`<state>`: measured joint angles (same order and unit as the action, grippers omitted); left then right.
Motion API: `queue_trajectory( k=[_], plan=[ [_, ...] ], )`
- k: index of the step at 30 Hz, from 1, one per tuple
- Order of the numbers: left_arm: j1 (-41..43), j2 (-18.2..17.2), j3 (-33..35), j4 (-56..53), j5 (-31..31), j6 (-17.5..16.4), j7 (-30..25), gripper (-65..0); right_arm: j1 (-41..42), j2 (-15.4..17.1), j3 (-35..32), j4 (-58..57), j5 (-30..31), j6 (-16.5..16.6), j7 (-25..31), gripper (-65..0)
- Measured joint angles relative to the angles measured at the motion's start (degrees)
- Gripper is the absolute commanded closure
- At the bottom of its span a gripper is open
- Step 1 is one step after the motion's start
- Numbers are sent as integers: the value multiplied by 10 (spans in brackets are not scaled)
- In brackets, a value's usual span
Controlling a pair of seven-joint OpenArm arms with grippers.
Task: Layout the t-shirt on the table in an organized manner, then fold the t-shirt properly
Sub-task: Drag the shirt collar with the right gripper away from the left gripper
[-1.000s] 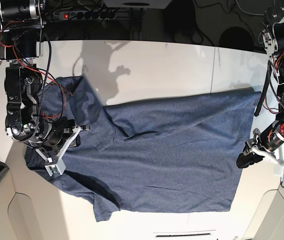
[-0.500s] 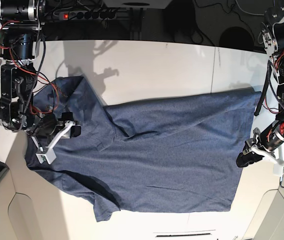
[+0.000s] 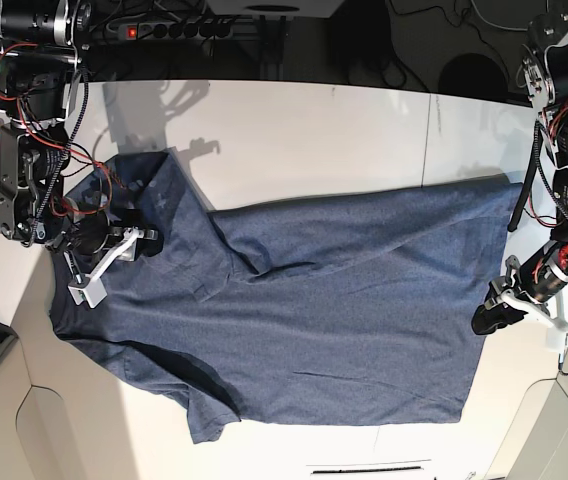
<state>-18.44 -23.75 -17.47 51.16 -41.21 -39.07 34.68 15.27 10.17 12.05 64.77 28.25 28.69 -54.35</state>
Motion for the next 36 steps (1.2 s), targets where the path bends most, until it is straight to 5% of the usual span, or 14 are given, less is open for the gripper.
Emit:
queue_trajectory(
  k=[4,10,14,29,36],
  plan=[
    [0,1,0,0,0,0,0,-216,0,0,0,0,30,9,-4,-161],
    [0,1,0,0,0,0,0,-216,0,0,0,0,33,10,-12,-137],
    [0,1,0,0,0,0,0,-216,0,0,0,0,33,24,-21,0],
    [0,1,0,0,1,0,0,-215,-3,-16,-6,103,92,43,-81,0],
    [0,1,0,0,0,0,0,-215,-30,-19,-92,196,77,44,-81,0]
  ],
)
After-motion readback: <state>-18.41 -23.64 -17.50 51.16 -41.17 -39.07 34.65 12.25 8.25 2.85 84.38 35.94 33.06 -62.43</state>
